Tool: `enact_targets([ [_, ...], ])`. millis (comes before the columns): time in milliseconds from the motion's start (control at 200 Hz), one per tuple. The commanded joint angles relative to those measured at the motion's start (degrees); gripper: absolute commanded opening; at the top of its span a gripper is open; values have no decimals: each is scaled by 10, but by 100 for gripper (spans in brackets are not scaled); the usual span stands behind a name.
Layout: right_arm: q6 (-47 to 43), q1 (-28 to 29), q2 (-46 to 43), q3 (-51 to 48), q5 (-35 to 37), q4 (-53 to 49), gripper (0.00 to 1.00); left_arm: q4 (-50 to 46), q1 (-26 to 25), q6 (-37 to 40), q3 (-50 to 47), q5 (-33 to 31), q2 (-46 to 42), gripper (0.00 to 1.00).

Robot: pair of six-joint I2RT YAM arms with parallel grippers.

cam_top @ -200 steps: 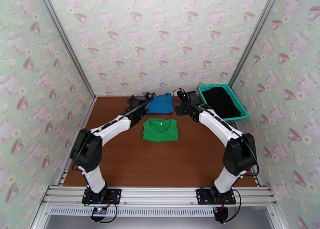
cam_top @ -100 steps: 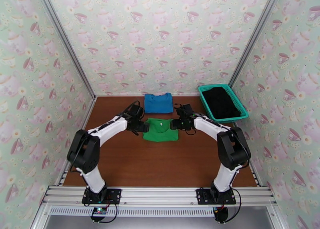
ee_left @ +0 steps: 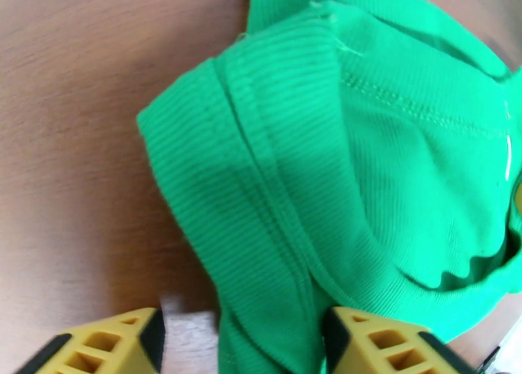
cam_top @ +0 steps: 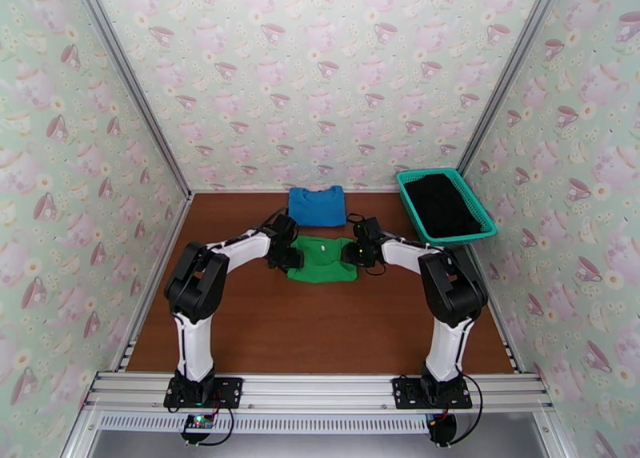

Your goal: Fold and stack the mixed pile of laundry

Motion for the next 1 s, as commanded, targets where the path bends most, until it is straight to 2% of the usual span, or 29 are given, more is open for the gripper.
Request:
enact_targets([
  [0,22,23,47,-23,-43,21,32,40,-25,-12,10,51,46,53],
  [120,25,24,45,-25,-39,20,19,38,-27,-16,7,49,50,34],
  [130,25,24,44,-25,-38,20,18,38,-27,-16,6,48,49,29],
  [160,25,24,43,-26,-37,18,15,38,-27,-17,5,47,48,24],
  [170,24,23,42,-26,-36,18,14,37,-27,-17,4,48,48,18],
  [195,25,24,41,-26,-36,17,10,35,-27,-17,3,46,47,13],
  [220,25,24,39,-25,-36,16,5,32,-27,-18,3,44,46,0],
  [245,25,24,38,-24,-36,14,0,27,-27,-18,4,39,45,0],
  [396,18,24,18,-16,-34,-3,0,5,-27,-16,1,-1,15,0],
  [531,-14,24,-14,29,-16,-68,0,-43,-27,1,21,-56,-32,0],
  [636,-47,23,-37,90,12,-128,0,-86,-25,21,61,-99,-66,0],
  [766,-82,17,-42,179,25,-184,0,-113,-20,45,118,-118,-84,0],
  [992,-134,0,25,352,28,-226,0,-124,-8,93,251,-133,-46,0],
])
